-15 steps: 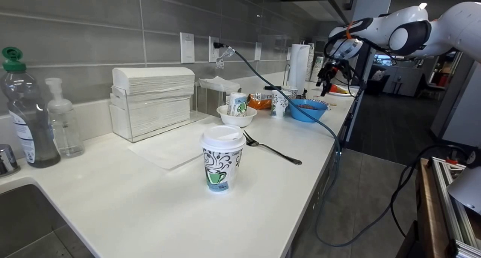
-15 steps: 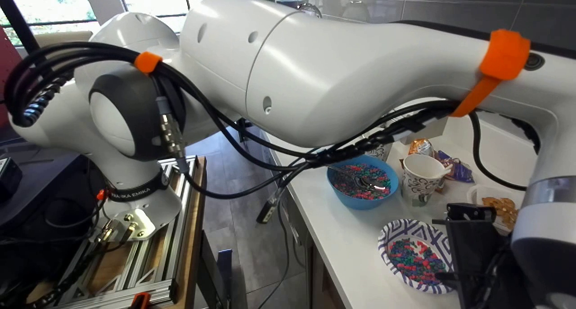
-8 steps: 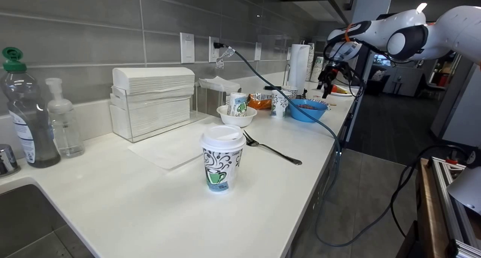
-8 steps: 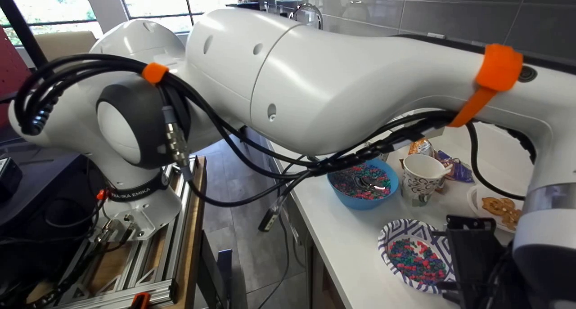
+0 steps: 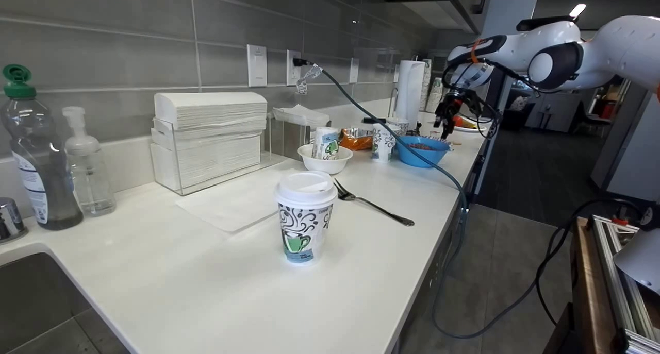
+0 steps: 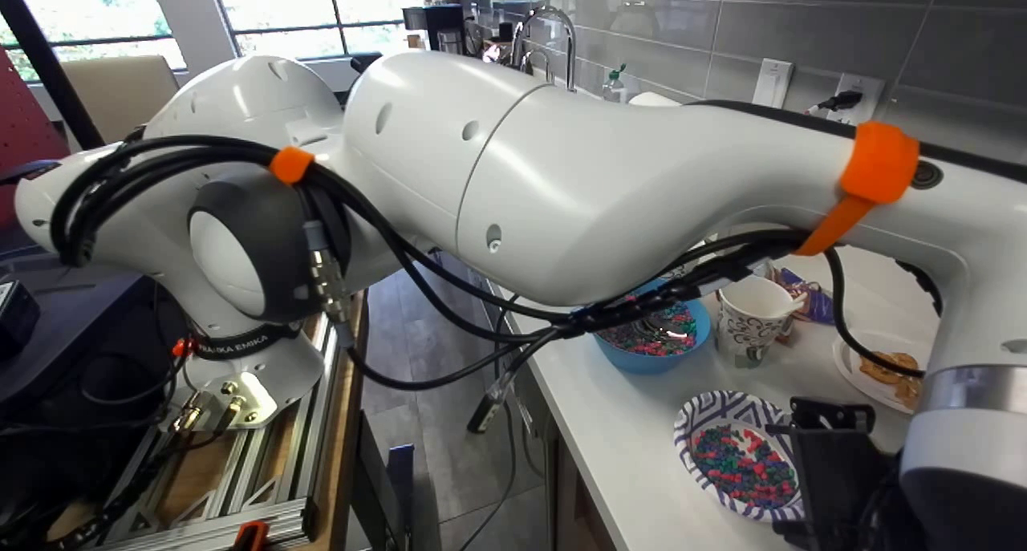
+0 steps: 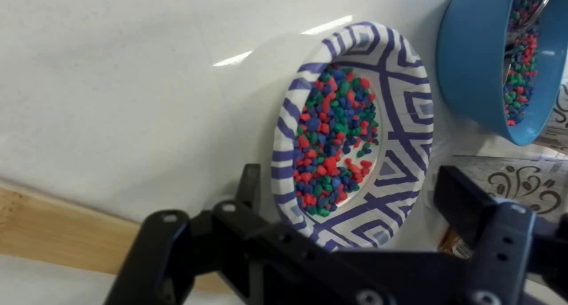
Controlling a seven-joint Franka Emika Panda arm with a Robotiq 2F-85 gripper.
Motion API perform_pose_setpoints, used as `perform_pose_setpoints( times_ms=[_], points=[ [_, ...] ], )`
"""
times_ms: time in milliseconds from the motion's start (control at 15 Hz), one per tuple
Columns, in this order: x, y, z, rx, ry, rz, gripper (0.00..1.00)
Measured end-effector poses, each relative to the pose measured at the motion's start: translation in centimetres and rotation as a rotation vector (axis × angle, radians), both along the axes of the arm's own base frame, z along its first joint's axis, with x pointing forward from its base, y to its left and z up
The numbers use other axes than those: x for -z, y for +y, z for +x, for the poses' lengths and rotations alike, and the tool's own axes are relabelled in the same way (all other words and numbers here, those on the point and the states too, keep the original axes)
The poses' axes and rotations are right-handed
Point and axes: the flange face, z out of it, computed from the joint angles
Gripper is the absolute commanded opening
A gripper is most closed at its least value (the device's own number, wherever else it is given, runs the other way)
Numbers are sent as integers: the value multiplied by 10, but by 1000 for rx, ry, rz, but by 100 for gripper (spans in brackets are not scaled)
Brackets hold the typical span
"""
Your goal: Pour the contents in the white and black bowl on the right into the blue bowl.
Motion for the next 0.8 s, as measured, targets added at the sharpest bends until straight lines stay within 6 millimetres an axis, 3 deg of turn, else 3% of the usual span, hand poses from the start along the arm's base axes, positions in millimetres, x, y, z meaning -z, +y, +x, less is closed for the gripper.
perform_pose_setpoints(
  times_ms=[133,333,400,533,600,733,800],
  points=[
    [4,1,1,-2,-5,8,100],
    [15,3,1,-5,-13,32,90],
    [19,3,1,-6,-17,41,78],
    [26,4,1,-9,-29,62,78],
    [27,4,1,-9,-37,70,68],
    [27,3,1,-7,-52,82,72],
    [26,2,1,-6,-59,84,69]
  ],
)
